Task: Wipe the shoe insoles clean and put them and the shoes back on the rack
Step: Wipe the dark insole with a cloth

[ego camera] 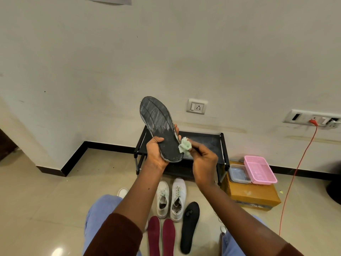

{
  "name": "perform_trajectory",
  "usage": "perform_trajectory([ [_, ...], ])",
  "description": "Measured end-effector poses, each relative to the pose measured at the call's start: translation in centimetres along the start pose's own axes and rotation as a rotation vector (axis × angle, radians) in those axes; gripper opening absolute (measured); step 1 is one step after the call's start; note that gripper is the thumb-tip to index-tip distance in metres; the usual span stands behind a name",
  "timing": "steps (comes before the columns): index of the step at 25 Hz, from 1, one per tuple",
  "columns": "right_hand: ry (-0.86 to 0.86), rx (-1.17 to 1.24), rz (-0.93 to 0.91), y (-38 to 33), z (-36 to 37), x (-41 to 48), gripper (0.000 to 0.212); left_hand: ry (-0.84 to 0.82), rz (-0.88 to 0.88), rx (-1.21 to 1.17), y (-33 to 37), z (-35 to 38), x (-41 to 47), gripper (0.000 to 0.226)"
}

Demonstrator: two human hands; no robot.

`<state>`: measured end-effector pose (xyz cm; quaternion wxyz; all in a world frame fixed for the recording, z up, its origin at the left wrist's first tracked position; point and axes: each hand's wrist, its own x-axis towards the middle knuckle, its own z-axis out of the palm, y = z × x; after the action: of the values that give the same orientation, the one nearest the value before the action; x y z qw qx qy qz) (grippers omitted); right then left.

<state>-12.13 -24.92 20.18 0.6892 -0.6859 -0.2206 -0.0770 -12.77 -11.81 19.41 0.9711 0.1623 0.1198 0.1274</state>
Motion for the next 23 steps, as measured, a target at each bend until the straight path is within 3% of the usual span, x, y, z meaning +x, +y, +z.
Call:
perform_trajectory([
  [2, -0.001, -0.037, 0.225, -0.7, 0.4, 1.4, 0.025, 0.042, -0.018, 0.145, -0.2, 0.2, -0.4, 0.053],
  [6, -0.146, 0.002, 0.484, -1.2, 1.1, 2.2, 0.019, 0.082, -0.059, 0.288, -0.8, 0.9, -1.2, 0.025],
  [9, -0.213, -0.051, 0.574, -1.1, 0.9, 2.2, 0.014, -0.024, -0.022, 0.210, -0.2, -0.5, -0.9, 0.048],
  [12, -0.429, -0.042, 0.673, -1.6, 0.4, 2.6, 0.018, -0.139, -0.002, 0.087, 0.9, -2.1, 0.5, 0.074],
  [14, -0.576, -0.276, 0.565, -2.3, 0.1, 2.4, 0.011, -0.140, 0.008, 0.123, 1.3, -2.1, 0.7, 0.080],
  [15, -0.544, -0.401, 0.455, -2.6, 0.1, 2.3, 0.010, -0.118, 0.015, 0.152, 1.3, -1.9, 0.5, 0.080],
  [18, -0.130, -0.466, 0.074, -3.6, 0.7, 2.0, 0.020, -0.033, 0.013, 0.142, 1.0, -0.8, -0.4, 0.061],
  [19, -0.066, -0.483, -0.077, -3.6, 1.2, 2.0, 0.021, -0.003, 0.026, 0.158, 0.6, -0.3, -1.1, 0.054],
  [21, -0.158, -0.621, -0.311, -3.2, 2.5, 2.0, 0.021, 0.076, 0.083, 0.283, -0.5, 0.6, -2.1, 0.052],
  [23, -0.378, -0.808, -0.320, -2.2, 3.9, 1.5, 0.024, 0.045, 0.088, 0.285, -1.1, 1.7, -3.2, 0.057],
])
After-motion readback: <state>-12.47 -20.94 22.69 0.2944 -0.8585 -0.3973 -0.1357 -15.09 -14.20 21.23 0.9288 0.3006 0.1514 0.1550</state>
